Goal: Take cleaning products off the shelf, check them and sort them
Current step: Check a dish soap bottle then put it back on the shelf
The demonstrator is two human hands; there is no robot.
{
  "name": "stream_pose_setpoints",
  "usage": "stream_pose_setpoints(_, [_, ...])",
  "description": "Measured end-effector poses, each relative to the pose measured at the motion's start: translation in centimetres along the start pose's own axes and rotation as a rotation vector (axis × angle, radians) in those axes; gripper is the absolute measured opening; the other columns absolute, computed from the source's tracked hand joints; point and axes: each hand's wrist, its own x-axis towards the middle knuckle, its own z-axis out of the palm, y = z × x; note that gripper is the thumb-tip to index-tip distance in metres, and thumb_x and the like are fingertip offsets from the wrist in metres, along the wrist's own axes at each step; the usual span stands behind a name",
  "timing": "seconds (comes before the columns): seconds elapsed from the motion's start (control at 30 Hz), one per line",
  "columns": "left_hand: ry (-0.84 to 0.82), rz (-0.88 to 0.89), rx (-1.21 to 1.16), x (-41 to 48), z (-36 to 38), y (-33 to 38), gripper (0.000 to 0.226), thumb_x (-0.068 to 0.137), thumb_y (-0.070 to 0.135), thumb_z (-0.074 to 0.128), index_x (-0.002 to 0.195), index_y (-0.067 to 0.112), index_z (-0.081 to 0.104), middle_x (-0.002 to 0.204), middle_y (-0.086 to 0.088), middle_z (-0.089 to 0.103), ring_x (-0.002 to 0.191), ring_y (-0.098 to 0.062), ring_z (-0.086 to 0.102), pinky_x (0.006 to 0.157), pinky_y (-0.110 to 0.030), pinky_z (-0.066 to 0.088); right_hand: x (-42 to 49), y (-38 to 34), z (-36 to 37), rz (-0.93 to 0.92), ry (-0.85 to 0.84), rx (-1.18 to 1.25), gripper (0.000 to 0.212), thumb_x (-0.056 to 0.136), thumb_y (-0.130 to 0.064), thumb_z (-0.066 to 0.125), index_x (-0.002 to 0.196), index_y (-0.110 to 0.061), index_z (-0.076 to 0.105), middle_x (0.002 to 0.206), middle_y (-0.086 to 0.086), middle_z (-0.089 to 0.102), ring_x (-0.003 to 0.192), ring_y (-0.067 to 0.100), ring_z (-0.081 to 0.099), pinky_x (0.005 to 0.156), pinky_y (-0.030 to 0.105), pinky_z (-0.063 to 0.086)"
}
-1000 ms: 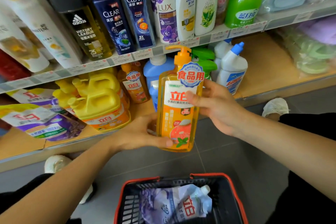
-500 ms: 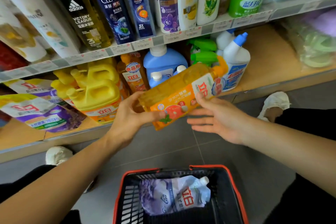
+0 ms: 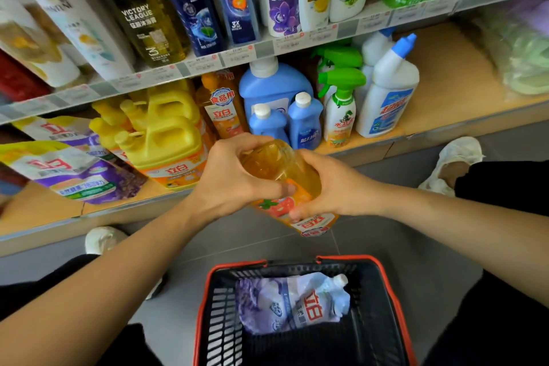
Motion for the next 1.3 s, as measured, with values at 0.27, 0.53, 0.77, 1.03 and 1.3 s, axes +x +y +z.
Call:
stream_pose_setpoints(0.27, [-0.080, 0.268, 0.159, -0.8, -0.1, 0.8, 0.073, 0.073, 0.030, 0.086, 0.139, 0.012, 0.060, 0.127, -0.002, 0.063, 0.121, -0.012, 0.060, 0.104, -0.035, 0.049, -0.2, 0.1, -0.7, -0.073, 0.137, 0.133, 0.069, 0.055, -0.032, 0.098, 0.113, -0.029, 0.062, 0.109, -0.011, 0.073, 0.101, 0.006, 0.070, 0.088, 0.036, 0.057])
stream_pose_setpoints(0.53, [-0.057, 0.506, 0.256, -1.2, -0.1, -0.3, 0.044, 0.090, 0.017, 0.072, 0.133, 0.007, 0.063, 0.147, -0.008, 0.055, 0.145, -0.026, 0.043, 0.116, -0.054, 0.038, -0.5, -0.2, -0.9, -0.046, 0.180, 0.184, 0.064, 0.058, -0.022, 0.098, 0.112, -0.026, 0.063, 0.106, -0.010, 0.075, 0.097, 0.006, 0.071, 0.080, 0.021, 0.056])
stream_pose_setpoints(0.77, [0.130, 0.539, 0.158, -1.5, 0.2, 0.1, 0.019, 0.084, 0.012, 0.079, 0.101, 0.002, 0.079, 0.110, -0.008, 0.076, 0.105, -0.016, 0.073, 0.088, -0.042, 0.058, -0.9, -0.6, -0.9, -0.060, 0.193, 0.186, 0.066, 0.062, -0.024, 0.096, 0.118, -0.018, 0.063, 0.109, -0.004, 0.075, 0.101, 0.010, 0.072, 0.091, 0.041, 0.058])
stream_pose_setpoints(1.03, [0.015, 0.256, 0.046, -0.1, -1.4, 0.1, 0.031, 0.076, 0.044, 0.079, 0.092, 0.020, 0.069, 0.105, -0.008, 0.062, 0.105, -0.019, 0.061, 0.088, -0.039, 0.051, -1.2, -1.2, -0.6, -0.112, 0.149, 0.129, 0.074, 0.063, -0.034, 0.095, 0.127, -0.027, 0.060, 0.118, -0.011, 0.070, 0.110, 0.007, 0.067, 0.095, 0.039, 0.056])
stream_pose_setpoints(1.3, [-0.069, 0.127, -0.174, 0.7, -1.6, -1.0, 0.019, 0.082, 0.023, 0.079, 0.095, 0.021, 0.066, 0.087, 0.008, 0.065, 0.085, -0.014, 0.063, 0.076, -0.034, 0.054, -1.3, -0.9, -0.8, -0.126, 0.125, 0.131, 0.074, 0.064, -0.032, 0.095, 0.129, -0.027, 0.060, 0.121, -0.015, 0.068, 0.112, 0.004, 0.065, 0.095, 0.024, 0.054])
